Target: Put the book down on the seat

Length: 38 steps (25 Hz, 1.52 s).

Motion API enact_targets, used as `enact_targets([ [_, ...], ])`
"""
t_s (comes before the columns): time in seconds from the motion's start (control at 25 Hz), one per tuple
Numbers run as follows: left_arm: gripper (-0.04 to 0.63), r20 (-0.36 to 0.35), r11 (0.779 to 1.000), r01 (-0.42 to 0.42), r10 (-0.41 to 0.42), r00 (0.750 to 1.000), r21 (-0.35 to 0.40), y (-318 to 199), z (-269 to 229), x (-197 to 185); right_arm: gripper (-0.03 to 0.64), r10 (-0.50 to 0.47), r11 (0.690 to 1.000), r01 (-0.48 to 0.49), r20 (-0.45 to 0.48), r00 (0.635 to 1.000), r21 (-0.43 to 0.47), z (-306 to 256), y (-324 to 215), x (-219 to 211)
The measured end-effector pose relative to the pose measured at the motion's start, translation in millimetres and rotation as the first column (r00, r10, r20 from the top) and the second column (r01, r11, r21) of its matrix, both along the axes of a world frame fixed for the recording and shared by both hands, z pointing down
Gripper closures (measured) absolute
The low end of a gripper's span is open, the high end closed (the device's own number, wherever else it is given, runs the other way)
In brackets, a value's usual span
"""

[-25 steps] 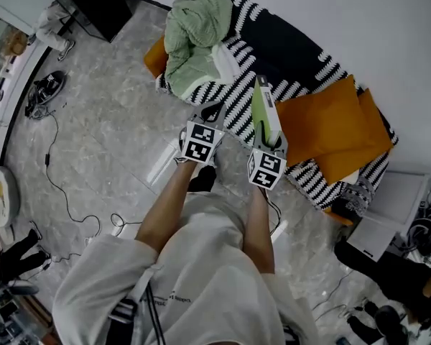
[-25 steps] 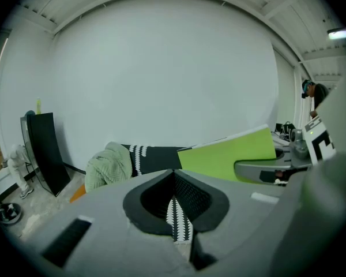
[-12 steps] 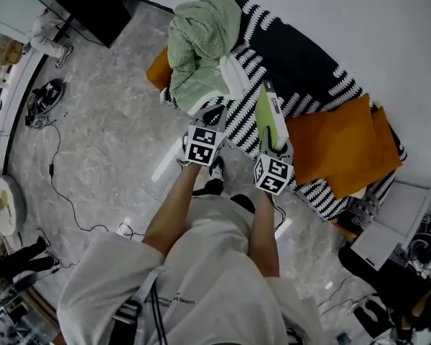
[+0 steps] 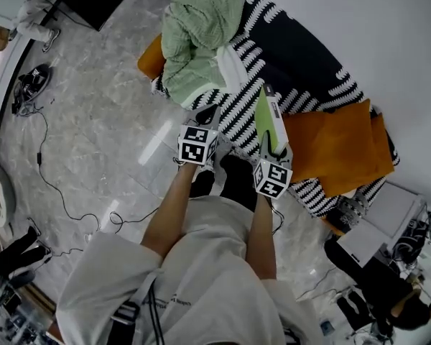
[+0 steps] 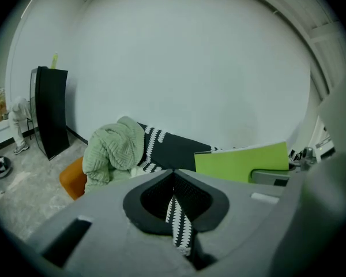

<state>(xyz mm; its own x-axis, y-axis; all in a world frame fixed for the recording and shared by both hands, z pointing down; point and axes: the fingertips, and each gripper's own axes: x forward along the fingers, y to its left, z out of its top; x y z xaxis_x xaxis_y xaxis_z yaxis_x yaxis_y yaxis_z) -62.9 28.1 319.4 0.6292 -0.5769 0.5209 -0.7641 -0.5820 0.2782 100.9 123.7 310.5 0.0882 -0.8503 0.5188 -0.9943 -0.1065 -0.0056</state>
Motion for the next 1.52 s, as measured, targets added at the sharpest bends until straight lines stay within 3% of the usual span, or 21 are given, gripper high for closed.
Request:
enact_targets([
  [0.16,0.586,-0.012,0.998,0.046,-0.047,0.999,-0.048,-11,12,-11,0.48,-0.041,0.998,0.041,0.013,0.999,-0.039,18,-13,0],
  [0.36,0.586,-0.007,0.996,0.073,-0.074,0.997,-0.052,-47,19,-7,0.48,-0.064,0.996,0.065,0.018,0.998,-0.068,31,-46,12],
  [0.72,0.586,0.053,0.991,0.058,-0.053,0.997,-0.117,-86,71,29,0.48,-0.108,0.985,0.123,0.123,0.987,-0.125,70,-94,35],
  [0.96,0.586,0.09,0.99,0.039,-0.027,0.996,-0.134,-111,112,38,0.48,-0.172,0.957,0.214,0.21,0.962,-0.196,123,-120,44],
  [1.2,0.586,0.087,0.988,0.034,-0.021,0.996,-0.151,-127,166,33,0.48,-0.136,0.958,0.225,0.405,0.904,-0.179,182,-156,31],
  [1.36,0.586,0.101,0.989,0.003,0.011,0.995,-0.145,-148,207,22,0.48,-0.176,0.95,0.277,0.484,0.857,-0.143,217,-196,5],
  [1.52,0.586,0.137,0.986,0.0,0.024,0.99,-0.169,-154,245,20,0.48,-0.184,0.952,0.292,0.594,0.783,-0.09,250,-224,-3],
])
